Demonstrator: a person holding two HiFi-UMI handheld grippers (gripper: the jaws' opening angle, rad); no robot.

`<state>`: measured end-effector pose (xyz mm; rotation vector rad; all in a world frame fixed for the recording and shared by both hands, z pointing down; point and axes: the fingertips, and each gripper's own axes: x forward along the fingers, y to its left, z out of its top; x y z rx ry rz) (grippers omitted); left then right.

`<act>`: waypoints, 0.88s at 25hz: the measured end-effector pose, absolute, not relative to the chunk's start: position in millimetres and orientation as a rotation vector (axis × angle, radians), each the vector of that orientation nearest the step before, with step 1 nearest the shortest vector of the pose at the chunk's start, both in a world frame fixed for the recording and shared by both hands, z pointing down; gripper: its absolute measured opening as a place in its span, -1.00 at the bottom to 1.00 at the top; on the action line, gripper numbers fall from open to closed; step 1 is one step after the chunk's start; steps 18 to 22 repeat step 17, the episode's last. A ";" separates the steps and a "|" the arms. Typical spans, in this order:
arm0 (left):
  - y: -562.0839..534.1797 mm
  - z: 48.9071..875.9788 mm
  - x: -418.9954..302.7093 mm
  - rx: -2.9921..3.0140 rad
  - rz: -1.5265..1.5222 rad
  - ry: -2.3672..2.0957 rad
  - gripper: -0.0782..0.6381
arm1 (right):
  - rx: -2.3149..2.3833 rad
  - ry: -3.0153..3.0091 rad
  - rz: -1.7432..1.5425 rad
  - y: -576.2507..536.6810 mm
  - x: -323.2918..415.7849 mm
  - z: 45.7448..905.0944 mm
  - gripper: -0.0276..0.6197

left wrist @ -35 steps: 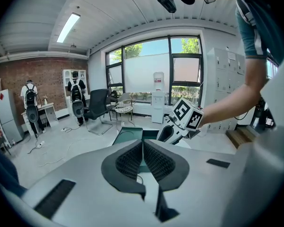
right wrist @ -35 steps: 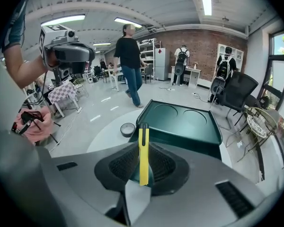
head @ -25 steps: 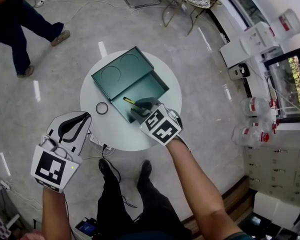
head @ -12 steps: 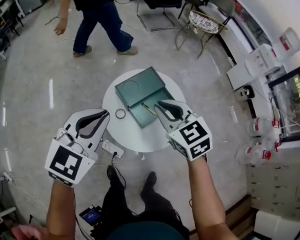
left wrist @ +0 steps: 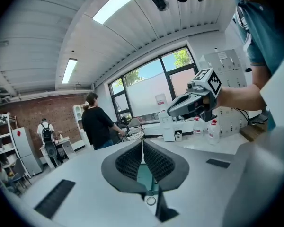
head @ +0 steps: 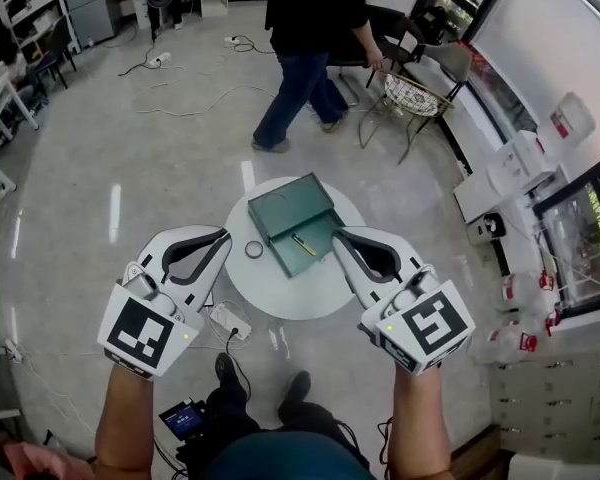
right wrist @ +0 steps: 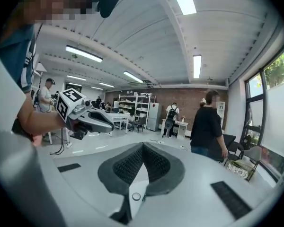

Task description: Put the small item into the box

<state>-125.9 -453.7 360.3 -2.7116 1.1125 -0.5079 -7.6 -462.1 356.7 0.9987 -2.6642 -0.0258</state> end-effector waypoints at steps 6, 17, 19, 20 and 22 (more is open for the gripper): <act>-417.5 322.5 -129.2 -2.680 -0.475 1.119 -0.71 | 1.037 -2.644 -0.108 -425.3 -4.8 302.7 -0.80; -382.1 283.1 -131.9 -2.655 -0.462 1.086 -0.71 | 1.016 -2.678 -0.183 -384.6 -14.8 253.0 -0.80; -382.1 283.1 -131.9 -2.655 -0.462 1.086 -0.71 | 1.016 -2.678 -0.183 -384.6 -14.8 253.0 -0.80; -382.1 283.1 -131.9 -2.655 -0.462 1.086 -0.71 | 1.016 -2.678 -0.183 -384.6 -14.8 253.0 -0.80; -382.1 283.1 -131.9 -2.655 -0.462 1.086 -0.71 | 1.016 -2.678 -0.183 -384.6 -14.8 253.0 -0.80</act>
